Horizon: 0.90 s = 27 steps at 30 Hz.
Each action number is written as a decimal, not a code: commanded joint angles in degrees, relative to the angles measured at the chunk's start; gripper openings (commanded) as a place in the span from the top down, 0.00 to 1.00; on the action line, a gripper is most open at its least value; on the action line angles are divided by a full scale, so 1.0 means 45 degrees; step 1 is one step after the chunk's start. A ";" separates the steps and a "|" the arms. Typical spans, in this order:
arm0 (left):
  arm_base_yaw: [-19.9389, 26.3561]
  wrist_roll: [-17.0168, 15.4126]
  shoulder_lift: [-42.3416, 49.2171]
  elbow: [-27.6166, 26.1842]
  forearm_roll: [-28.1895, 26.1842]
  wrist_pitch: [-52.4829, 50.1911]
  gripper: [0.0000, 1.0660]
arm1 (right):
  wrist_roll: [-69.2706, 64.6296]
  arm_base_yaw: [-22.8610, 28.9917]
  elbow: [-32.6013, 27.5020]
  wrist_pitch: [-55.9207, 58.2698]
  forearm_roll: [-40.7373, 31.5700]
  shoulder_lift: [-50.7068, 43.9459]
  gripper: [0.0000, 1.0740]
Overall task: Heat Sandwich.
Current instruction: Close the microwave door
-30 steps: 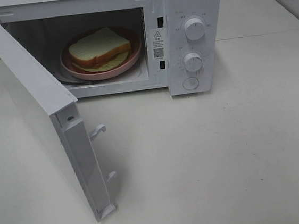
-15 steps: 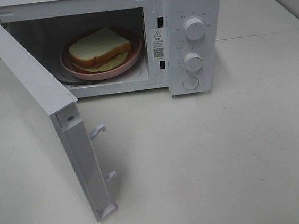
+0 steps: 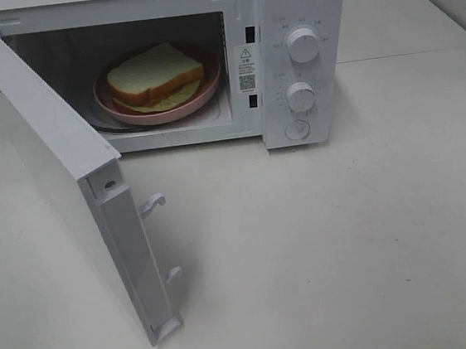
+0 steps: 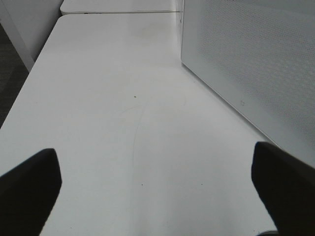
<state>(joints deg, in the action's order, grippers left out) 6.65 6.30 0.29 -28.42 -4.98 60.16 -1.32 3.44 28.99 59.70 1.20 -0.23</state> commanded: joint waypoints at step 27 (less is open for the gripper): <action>0.0051 0.0127 0.0204 -0.0102 -0.0102 -0.0344 0.08 | -0.0025 0.0013 -0.0038 -0.0064 -0.0025 -0.0331 0.35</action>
<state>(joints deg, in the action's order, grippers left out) 6.65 6.59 0.29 -28.42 -5.16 60.10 -1.49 3.44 28.99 59.70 1.20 -0.23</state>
